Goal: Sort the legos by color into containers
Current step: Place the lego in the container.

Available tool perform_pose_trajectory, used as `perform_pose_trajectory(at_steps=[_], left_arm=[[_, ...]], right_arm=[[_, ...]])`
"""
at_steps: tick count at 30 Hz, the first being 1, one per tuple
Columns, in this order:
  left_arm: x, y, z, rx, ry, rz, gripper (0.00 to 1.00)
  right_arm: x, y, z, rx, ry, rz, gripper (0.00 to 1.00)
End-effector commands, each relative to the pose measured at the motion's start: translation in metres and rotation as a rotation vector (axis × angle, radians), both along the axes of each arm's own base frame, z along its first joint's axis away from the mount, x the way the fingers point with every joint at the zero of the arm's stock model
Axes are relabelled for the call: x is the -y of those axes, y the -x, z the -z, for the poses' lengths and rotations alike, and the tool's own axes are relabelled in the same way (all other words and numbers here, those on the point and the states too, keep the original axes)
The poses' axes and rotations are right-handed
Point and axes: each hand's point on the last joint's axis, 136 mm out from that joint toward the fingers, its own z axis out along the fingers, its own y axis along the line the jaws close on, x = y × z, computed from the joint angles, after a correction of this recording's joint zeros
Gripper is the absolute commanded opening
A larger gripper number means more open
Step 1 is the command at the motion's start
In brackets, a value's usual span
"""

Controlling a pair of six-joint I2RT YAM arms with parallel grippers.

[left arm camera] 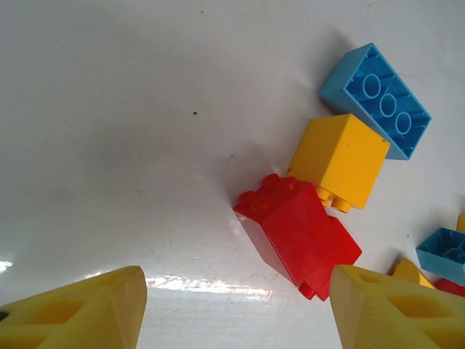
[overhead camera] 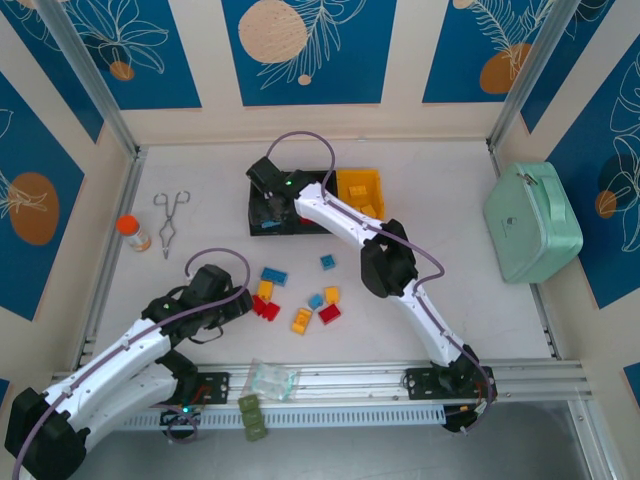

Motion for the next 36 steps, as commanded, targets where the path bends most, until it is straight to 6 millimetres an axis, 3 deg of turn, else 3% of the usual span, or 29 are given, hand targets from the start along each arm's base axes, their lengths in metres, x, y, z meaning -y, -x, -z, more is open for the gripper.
perform_pose_trajectory(at_steps=[1, 11, 20, 28, 36], left_arm=[[-0.005, 0.004, 0.003, -0.017, -0.002, -0.022, 0.67], [-0.004, 0.003, 0.003, -0.017, 0.000, -0.017, 0.67], [0.001, 0.002, 0.005, -0.024, 0.009, 0.006, 0.69], [0.016, -0.002, 0.008, -0.053, 0.023, 0.076, 0.68], [0.033, -0.010, 0.012, -0.072, 0.042, 0.113, 0.69]], right_arm=[[0.005, -0.002, 0.003, -0.008, 0.022, 0.006, 0.79], [0.005, 0.004, -0.022, 0.037, -0.004, -0.005, 0.78], [0.019, 0.031, -0.058, 0.095, -0.067, -0.013, 0.78], [0.057, 0.063, -0.063, 0.097, -0.097, 0.012, 0.78], [0.114, 0.100, -0.042, 0.055, -0.094, 0.095, 0.78]])
